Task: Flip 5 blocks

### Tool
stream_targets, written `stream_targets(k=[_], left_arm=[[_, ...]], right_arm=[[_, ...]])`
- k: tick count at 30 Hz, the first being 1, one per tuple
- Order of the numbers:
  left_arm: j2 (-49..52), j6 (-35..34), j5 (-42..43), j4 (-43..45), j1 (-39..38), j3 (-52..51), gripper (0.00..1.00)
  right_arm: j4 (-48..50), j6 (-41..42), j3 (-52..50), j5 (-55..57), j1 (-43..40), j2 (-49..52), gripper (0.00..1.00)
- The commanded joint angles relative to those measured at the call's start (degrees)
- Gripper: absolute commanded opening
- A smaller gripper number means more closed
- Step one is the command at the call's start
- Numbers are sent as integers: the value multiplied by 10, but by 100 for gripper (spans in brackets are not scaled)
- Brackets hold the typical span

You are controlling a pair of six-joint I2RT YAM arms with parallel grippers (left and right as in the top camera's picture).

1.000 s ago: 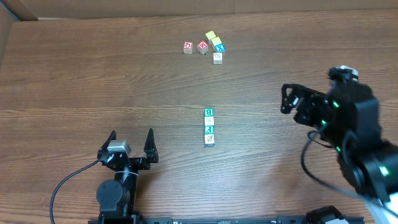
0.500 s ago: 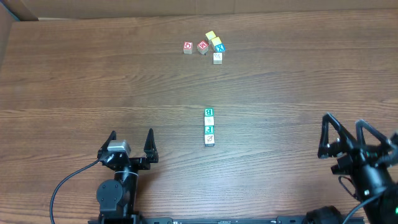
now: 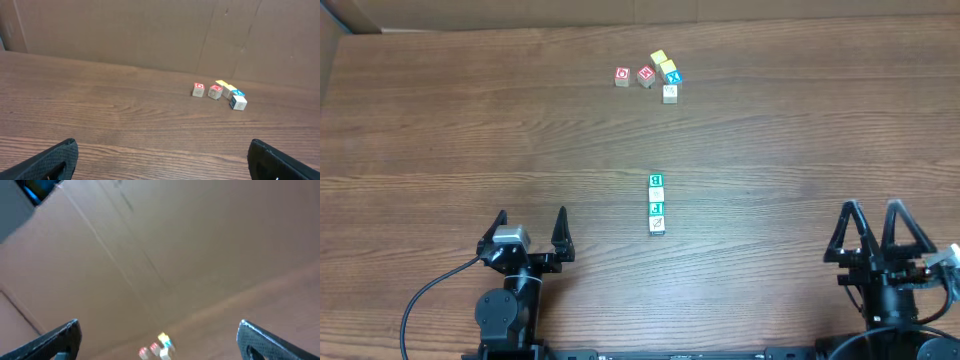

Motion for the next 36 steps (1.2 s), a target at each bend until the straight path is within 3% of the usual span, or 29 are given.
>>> stream_targets(k=[1,5,8,10,23,32,36], left_arm=[[-5,9,5,0,-4,-2,100],[-5,9,5,0,-4,-2,100],[-5,9,5,0,-4,-2,100],[-5,9,5,0,-4,-2,100],[-5,9,5,0,-4,-2,100],[-5,9,5,0,-4,-2,100],[-5,9,5,0,-4,-2,100]], right_arm=[[136,-37,-50,-30,-4,-5,100],[436,-116,-136,-53,-4,-6,100],[541,-130,-173,-53,-12,-6,100],[563,-130,-193,-54,-24,-6,100],[466,-130,-257,-67,-39,-7,100],[263,-137,-257,-70,-39,-7,100],[148,-227,-257,-97,-39,-7,100]])
